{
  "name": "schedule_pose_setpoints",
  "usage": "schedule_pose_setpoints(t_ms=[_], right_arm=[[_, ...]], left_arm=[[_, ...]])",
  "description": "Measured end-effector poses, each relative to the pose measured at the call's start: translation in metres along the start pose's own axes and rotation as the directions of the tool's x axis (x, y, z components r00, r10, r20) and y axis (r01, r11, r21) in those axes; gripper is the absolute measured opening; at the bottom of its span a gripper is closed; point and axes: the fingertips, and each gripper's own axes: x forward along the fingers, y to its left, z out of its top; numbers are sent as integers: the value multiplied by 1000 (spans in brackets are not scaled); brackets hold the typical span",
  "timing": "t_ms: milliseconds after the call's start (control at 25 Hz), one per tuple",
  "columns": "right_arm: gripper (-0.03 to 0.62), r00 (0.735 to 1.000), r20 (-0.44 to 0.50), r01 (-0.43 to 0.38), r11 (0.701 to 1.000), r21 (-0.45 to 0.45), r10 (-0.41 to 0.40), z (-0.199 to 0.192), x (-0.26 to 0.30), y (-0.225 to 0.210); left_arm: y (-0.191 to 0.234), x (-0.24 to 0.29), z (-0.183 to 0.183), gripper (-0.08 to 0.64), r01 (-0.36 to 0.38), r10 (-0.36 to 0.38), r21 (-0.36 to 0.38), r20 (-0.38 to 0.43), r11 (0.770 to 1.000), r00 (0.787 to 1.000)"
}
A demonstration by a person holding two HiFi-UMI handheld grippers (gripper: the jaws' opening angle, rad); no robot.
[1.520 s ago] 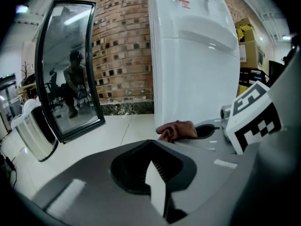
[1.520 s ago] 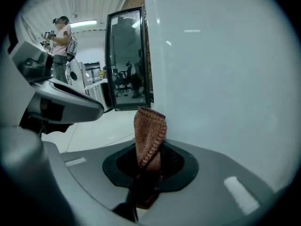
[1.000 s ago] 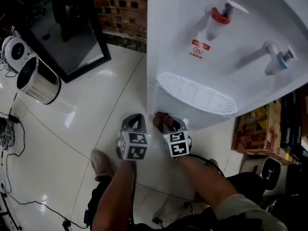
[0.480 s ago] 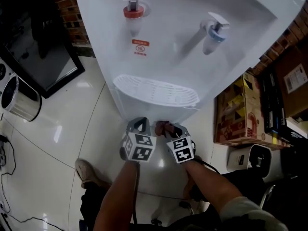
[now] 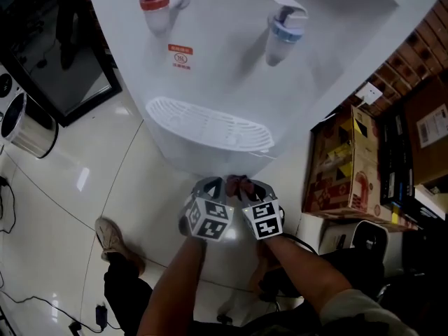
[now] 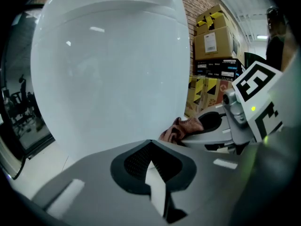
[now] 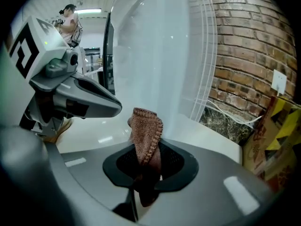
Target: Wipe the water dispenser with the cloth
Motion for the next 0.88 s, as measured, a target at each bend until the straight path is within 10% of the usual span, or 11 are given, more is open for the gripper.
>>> schedule_pose_setpoints(t_ms=[320,680,880], right_arm=[[80,992,-2,-125,992,-8,125,19,-11,-2],[80,958,59,-272,956,-108,279,109,-129,16],[80,923,200,-315,945,-93,327,180,-192,34]], left_arm=[[-15,-23,36,0,-7,6,41,30,999,1000],[-34,-154,121,0,-150,173,-131,180,980,968],[-43,-204,161,0,-233,241,-61,202,970,949]])
